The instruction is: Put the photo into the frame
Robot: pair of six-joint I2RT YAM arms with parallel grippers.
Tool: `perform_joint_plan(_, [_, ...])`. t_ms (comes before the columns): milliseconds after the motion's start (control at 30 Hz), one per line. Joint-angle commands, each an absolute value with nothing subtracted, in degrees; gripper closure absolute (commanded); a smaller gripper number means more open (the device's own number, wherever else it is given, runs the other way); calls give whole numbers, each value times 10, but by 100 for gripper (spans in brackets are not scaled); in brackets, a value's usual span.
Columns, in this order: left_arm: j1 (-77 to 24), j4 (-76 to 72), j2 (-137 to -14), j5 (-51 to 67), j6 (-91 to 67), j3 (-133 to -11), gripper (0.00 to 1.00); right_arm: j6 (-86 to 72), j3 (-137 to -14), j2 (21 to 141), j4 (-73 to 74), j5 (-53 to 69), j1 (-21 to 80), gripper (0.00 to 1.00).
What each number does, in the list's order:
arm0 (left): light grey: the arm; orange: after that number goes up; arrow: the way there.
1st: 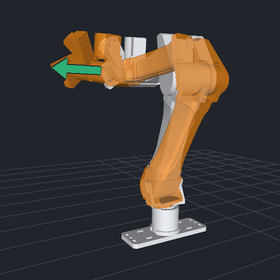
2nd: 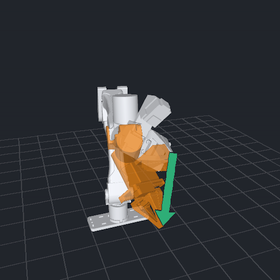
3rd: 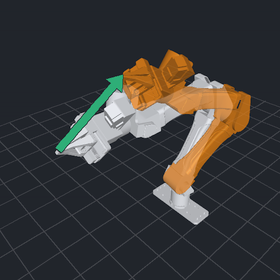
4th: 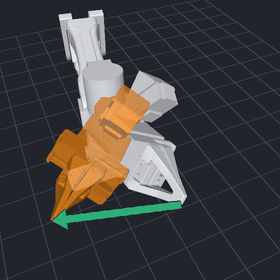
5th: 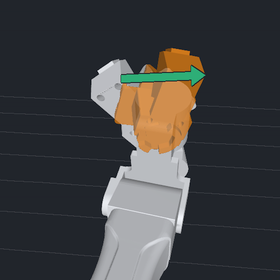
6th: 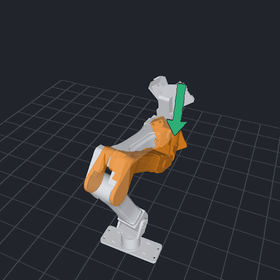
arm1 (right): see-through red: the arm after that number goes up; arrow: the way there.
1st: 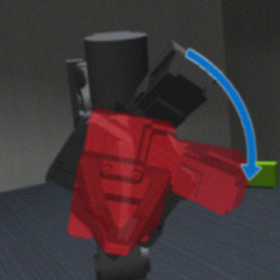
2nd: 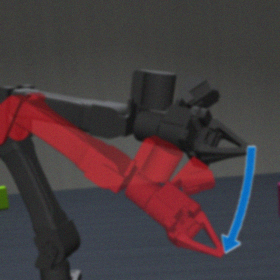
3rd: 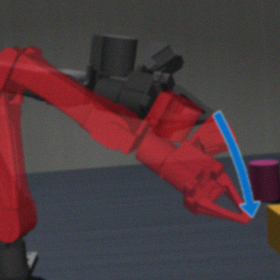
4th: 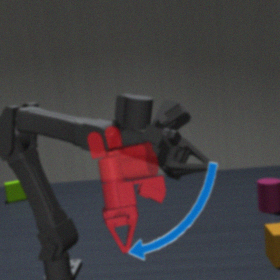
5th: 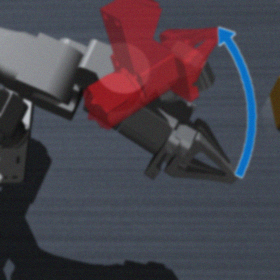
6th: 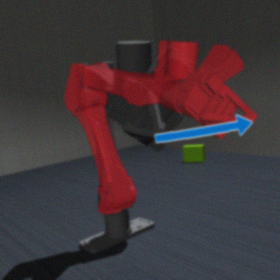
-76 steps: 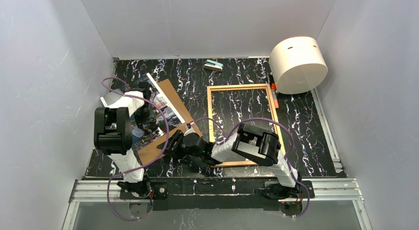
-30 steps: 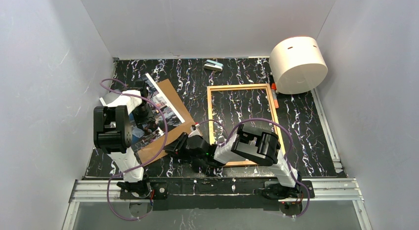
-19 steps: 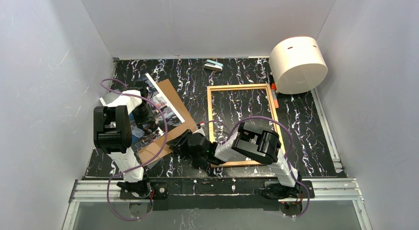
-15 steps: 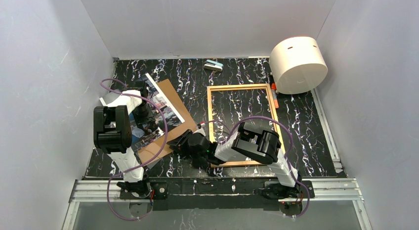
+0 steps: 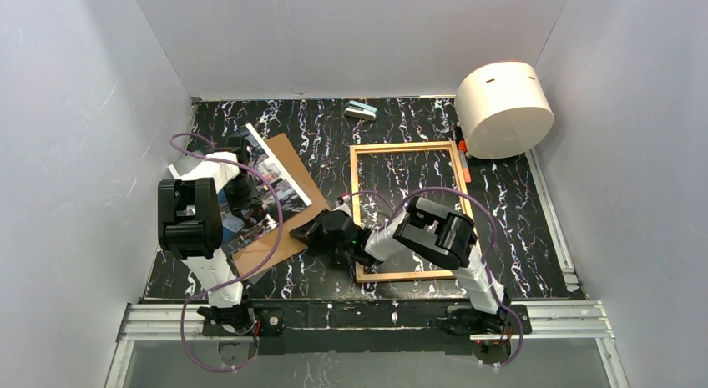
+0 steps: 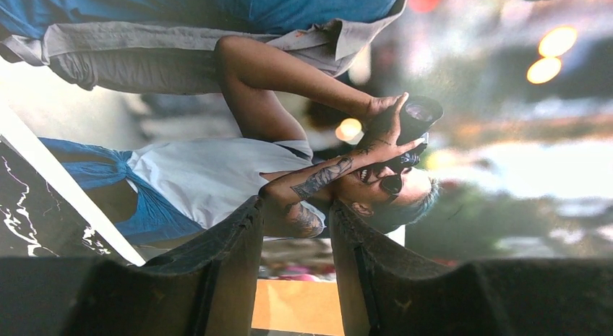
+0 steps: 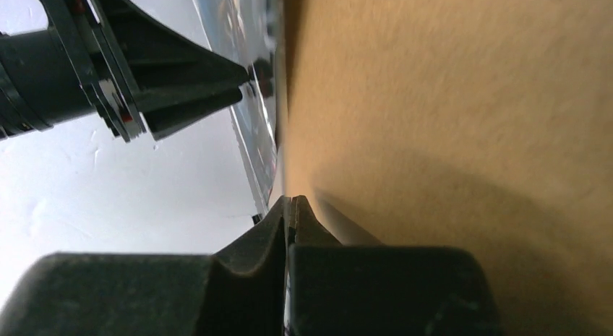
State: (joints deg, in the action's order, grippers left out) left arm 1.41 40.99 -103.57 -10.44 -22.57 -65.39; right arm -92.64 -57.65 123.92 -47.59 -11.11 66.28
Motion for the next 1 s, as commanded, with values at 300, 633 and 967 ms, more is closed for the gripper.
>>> perform_joint_plan(300, [19, 466, -995, -83, -225, -695, 51, -714, -540, 1005, -267, -136, 637, 99])
perform_joint_plan(633, [22, 439, -1002, -91, -236, -705, 39, -596, -638, 867, 120, -81, 592, 99])
perform_joint_plan(967, [38, 447, -1001, -119, -226, -739, 29, -459, -769, 850, 253, 63, 574, 99])
